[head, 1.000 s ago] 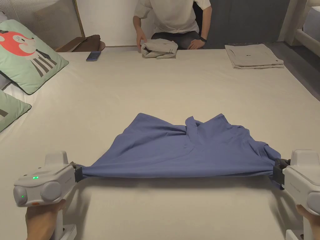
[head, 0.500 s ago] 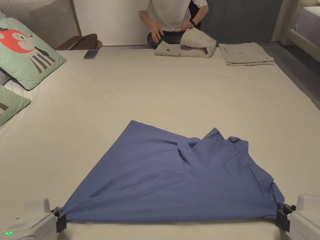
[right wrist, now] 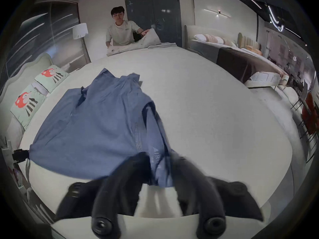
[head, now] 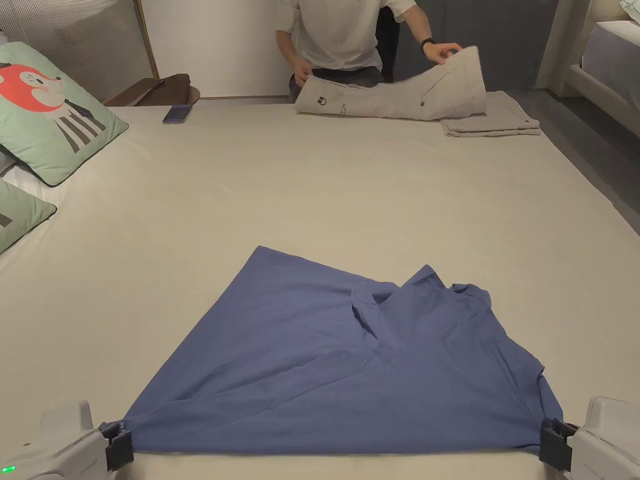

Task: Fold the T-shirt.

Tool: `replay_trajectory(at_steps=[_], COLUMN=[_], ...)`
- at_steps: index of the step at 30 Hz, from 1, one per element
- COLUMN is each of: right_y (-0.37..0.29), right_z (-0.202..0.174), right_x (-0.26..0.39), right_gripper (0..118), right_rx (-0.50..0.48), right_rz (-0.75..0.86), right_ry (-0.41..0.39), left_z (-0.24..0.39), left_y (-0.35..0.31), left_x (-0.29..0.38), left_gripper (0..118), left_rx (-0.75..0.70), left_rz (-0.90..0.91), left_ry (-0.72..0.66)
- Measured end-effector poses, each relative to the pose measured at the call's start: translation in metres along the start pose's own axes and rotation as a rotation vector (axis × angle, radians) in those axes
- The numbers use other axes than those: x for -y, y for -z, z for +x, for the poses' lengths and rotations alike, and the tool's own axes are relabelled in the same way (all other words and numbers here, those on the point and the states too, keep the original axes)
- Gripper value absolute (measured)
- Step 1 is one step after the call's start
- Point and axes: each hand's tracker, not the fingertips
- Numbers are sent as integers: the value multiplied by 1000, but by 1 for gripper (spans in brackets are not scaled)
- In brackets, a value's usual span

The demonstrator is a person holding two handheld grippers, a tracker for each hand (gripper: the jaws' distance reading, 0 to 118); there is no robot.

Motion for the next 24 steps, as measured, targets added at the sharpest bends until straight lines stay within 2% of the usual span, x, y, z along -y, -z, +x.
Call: replay_trajectory(at_steps=[2,3,4,11,15,20,22,24], right_y=[-13,-22,-31,-99,-122,-131,-132,-134], right_z=[-2,-6,-10,-50,-71,-85,-88,-89], right_x=[-13,-22,-32,-110,-128,-129,-128,-126], right_gripper=[74,100,109,109,109,109,99,95], right_rx=[-22,-26,-31,-55,-57,-12,-8,-10], right_rz=[60,116,171,562,711,774,786,800], right_ry=[10,24,28,-56,-91,-130,-144,-149], left_z=[1,3,8,56,83,97,99,99], left_y=[-7,-13,-22,-100,-130,-138,-138,-136], left_x=[-10,-17,-26,-95,-111,-114,-111,-110], left_gripper=[84,108,110,110,110,109,108,107], left_rx=[16,34,52,163,175,165,173,179], left_rz=[-4,11,60,450,680,764,775,773], left_ry=[-17,-31,-51,-53,-30,-28,-14,-2])
